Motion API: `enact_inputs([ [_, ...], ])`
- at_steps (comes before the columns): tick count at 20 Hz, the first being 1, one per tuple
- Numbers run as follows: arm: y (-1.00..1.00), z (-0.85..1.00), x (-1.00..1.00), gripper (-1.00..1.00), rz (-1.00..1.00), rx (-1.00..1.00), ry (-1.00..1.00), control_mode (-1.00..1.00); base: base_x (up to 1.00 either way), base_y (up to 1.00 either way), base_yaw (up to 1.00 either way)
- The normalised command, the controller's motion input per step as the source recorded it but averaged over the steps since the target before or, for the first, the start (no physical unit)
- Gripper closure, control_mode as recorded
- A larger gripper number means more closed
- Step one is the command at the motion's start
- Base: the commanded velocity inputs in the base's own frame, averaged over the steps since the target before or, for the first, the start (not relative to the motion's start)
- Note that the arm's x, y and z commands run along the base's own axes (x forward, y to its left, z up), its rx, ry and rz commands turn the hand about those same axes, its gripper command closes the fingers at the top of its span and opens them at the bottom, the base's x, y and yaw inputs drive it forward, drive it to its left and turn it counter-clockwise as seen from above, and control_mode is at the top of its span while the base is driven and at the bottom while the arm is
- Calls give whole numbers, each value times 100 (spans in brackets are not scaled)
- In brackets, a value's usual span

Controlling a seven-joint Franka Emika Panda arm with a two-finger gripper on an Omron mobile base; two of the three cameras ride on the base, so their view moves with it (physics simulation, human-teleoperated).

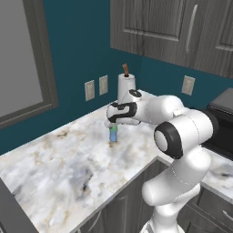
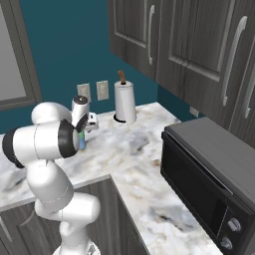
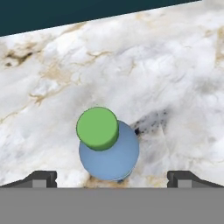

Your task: Place the drinks on the dining counter in a tight cluster.

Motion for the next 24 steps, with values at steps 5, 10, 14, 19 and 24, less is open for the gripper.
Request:
enact_inputs([
  [5,6,-1,10,-100,0,0,0,-100,0,0,0],
  [10,7,-1,8,-100,0,0,0,-100,0,0,0],
  [14,1,0,2,-100,0,0,0,-100,0,0,0],
  [19,0,0,2,-100,0,0,0,-100,0,0,0],
  [24,0,-3,8,-100,0,0,0,-100,0,0,0],
])
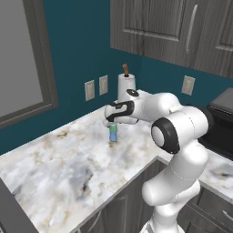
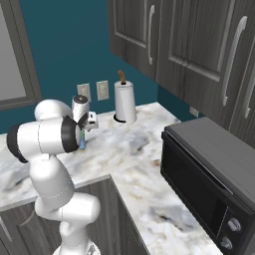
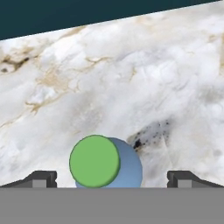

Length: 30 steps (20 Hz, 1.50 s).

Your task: Place the drinks on the dining counter in a tight cluster.

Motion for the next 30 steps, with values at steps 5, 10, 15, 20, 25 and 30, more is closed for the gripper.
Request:
enact_inputs([
  [5,0,-2,4,-100,0,0,0,-100,0,0,0],
  [10,0,0,0,-100,0,0,0,-100,0,0,0],
  [15,0,0,0,100,0,0,0,-100,0,0,0],
  [20,0,0,0,100,0,0,0,-100,0,0,0],
  [25,0,11,-46,100,0,1,-9,-100,0,0,0],
  [30,-3,89,-87,100,0,3,-12,-100,0,0,0],
])
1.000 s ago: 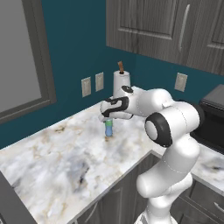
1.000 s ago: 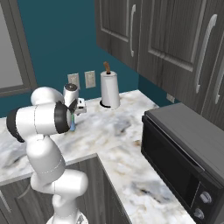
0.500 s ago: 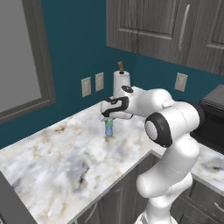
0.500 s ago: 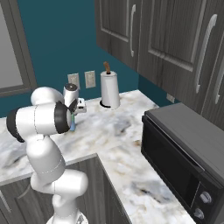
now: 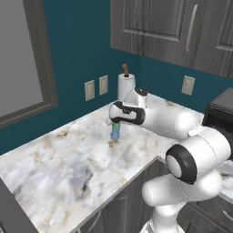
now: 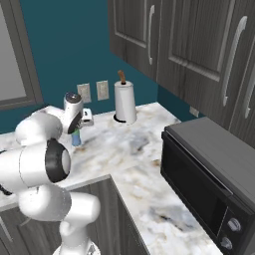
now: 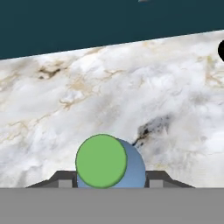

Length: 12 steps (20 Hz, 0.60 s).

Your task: Place the drinks on the dining counter in a tight cluster.

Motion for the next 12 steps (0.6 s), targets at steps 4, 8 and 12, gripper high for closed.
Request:
enact_inputs([
  [4,-1,100,-97,100,0,0,-1,-100,0,0,0],
  [8,-4,100,-85,100,0,0,1,-100,0,0,0],
  [12,-16,98,-79,100,-1,0,1,-100,0,0,0],
])
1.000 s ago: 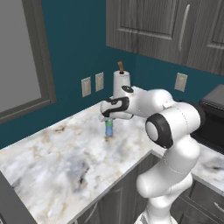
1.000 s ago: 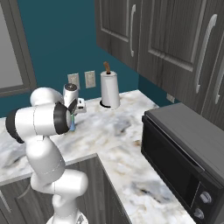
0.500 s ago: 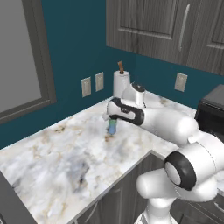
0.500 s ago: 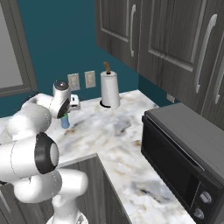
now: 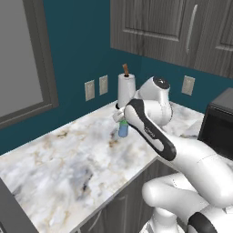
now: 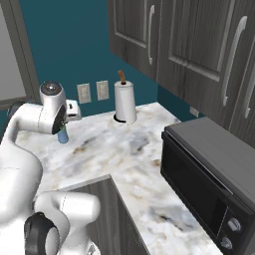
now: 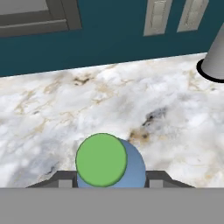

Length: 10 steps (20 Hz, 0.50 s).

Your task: Place the drinks on the dining counter in a tight cluster.

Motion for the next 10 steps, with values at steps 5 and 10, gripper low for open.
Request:
enact_inputs([
  [5,-25,81,-57,100,-5,0,0,-100,0,0,0],
  [10,-18,33,-38,100,0,0,0,-100,0,0,0],
])
